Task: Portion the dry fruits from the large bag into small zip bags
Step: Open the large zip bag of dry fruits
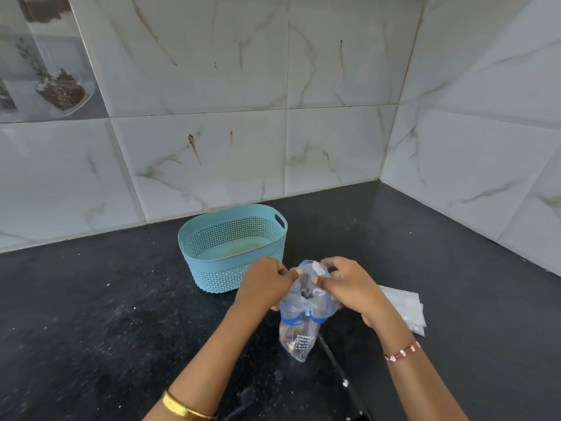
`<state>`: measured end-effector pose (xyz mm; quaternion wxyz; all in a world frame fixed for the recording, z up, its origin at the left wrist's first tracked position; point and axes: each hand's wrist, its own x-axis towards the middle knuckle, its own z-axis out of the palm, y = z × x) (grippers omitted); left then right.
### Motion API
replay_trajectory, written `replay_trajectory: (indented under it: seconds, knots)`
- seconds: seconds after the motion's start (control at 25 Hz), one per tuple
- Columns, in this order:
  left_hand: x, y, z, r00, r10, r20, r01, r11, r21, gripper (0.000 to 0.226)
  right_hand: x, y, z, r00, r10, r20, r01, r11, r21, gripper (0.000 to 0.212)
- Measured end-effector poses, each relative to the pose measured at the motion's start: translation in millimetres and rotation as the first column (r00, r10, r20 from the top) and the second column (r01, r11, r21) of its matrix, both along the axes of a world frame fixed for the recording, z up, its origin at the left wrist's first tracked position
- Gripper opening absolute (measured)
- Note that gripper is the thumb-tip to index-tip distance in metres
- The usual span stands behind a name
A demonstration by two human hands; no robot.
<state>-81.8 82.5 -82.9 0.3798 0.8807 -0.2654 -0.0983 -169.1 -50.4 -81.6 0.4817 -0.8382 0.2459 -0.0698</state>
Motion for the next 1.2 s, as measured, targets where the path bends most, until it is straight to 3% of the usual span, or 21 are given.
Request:
replay_trajectory:
  seconds: [0.08, 0.16, 0.24, 0.44, 0.52, 0.6, 0.64, 0.8, 0.88, 0.92, 1.0, 1.08, 1.2]
  knots:
    - [0.5, 0.7, -3.6, 0.959, -0.014, -0.283, -0.047, 0.978, -0.205, 0.048, 0.4, 2.8, -0.4, 0.999, -0.053, -0.011, 0.053, 0.996, 0.07, 0.021]
    - [0.2, 3.6, -7.3, 0.781, -0.054, -0.622, -0.216, 0.911, -0.351, 0.033, -0.2, 3.0, 0.1, 0.996, -0.086, -0.007, 0.086, 0.978, 0.192, 0.01]
    - [1.3, 5.8, -13.7, 0.569, -0.1, -0.816, -0.369, 0.856, -0.362, 0.023, -0.9, 0.0, -1.4, 0.995, -0.095, -0.002, 0.09, 0.94, 0.329, 0.019]
    - [1.1, 2.8, -15.9, 0.185, -0.327, -0.927, -0.605, 0.705, -0.37, 0.024, 0.1, -2.9, -8.8, 0.989, -0.148, 0.016, 0.115, 0.832, 0.543, 0.015]
    - [-0.4, 1.7, -16.2, 0.1, -0.437, -0.894, -0.677, 0.628, -0.383, 0.024, 0.7, -4.2, -13.0, 0.986, -0.162, 0.03, 0.085, 0.655, 0.751, 0.014]
    - [1.6, 1.6, -20.3, 0.109, -0.492, -0.864, -0.705, 0.574, -0.416, 0.035, -0.3, -4.8, -16.6, 0.981, -0.192, 0.024, 0.06, 0.417, 0.907, 0.018]
    - [2.3, 2.7, -22.3, 0.122, -0.505, -0.854, -0.704, 0.563, -0.433, 0.04, -0.6, -4.7, -18.3, 0.981, -0.194, 0.026, 0.043, 0.344, 0.938, 0.019]
    - [2.2, 4.6, -25.6, 0.103, -0.527, -0.843, -0.629, 0.622, -0.466, 0.035, -0.7, -5.4, -18.4, 0.982, -0.186, 0.028, 0.017, 0.233, 0.972, 0.026]
    - [2.2, 4.6, -31.0, 0.114, -0.506, -0.855, -0.585, 0.661, -0.469, 0.029, 2.2, -5.8, -21.0, 0.979, -0.202, 0.008, 0.04, 0.233, 0.972, 0.033]
    - [3.2, 5.1, -34.2, 0.147, -0.466, -0.872, -0.544, 0.698, -0.465, 0.024, 3.7, -5.0, -23.6, 0.976, -0.217, -0.015, 0.071, 0.254, 0.965, 0.033]
    - [4.9, 8.8, -38.3, 0.334, -0.28, -0.9, -0.422, 0.809, -0.408, 0.026, 7.4, -2.2, -32.5, 0.967, -0.25, -0.055, 0.147, 0.366, 0.919, 0.03]
    - [3.6, 13.5, -34.8, 0.583, -0.085, -0.808, -0.284, 0.91, -0.301, 0.023, 10.1, -2.5, -39.1, 0.952, -0.3, -0.059, 0.227, 0.565, 0.793, 0.026]
    - [12.0, 14.6, -27.4, 0.769, 0.023, -0.639, -0.205, 0.955, -0.213, 0.02, 10.5, -3.5, -38.2, 0.948, -0.318, 0.014, 0.278, 0.849, 0.449, 0.024]
